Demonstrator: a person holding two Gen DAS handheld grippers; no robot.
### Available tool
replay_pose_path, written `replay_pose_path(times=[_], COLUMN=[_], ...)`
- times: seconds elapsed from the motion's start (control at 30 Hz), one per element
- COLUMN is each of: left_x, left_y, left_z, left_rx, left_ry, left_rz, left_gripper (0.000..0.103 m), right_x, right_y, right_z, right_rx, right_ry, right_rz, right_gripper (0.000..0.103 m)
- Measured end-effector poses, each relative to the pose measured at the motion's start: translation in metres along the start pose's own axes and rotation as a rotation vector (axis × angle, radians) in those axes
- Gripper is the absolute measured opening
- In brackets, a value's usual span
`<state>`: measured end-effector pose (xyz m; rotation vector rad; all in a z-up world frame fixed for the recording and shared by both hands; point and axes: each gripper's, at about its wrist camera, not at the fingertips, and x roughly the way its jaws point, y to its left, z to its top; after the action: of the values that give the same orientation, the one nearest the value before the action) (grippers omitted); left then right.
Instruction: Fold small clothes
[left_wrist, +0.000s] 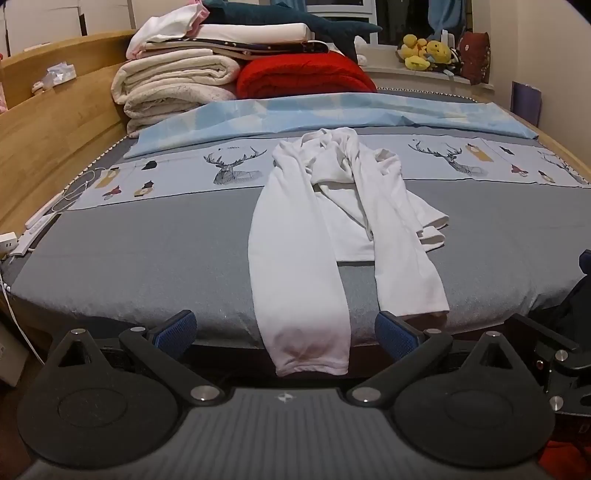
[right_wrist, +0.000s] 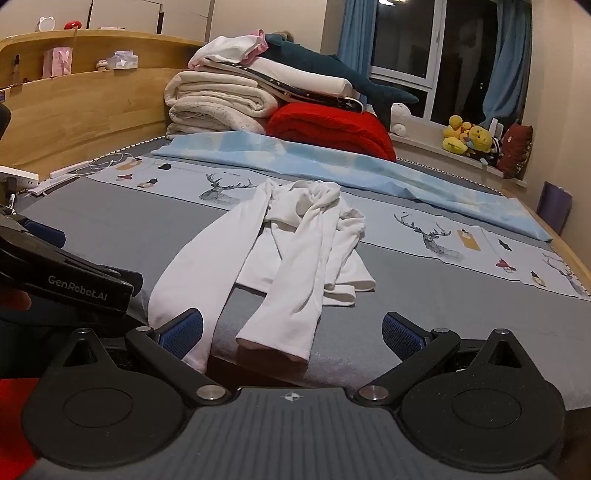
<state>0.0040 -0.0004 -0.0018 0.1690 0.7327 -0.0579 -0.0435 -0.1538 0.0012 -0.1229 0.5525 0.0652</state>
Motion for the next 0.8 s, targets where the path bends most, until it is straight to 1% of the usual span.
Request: replay_pose_path(times=[0.8], left_x=[0.0008], left_y=[0.0003], left_z=[0.0004], left_rx=[-0.001], left_ry=[0.004], left_rz=[-0.002], left_gripper=[0.103], right_x=[0.001], right_y=[0.0007], right_z=[-0.001], right_rx=[-0.003], right_ry=[0.002], right_rz=[0.004], right_gripper=[0.102])
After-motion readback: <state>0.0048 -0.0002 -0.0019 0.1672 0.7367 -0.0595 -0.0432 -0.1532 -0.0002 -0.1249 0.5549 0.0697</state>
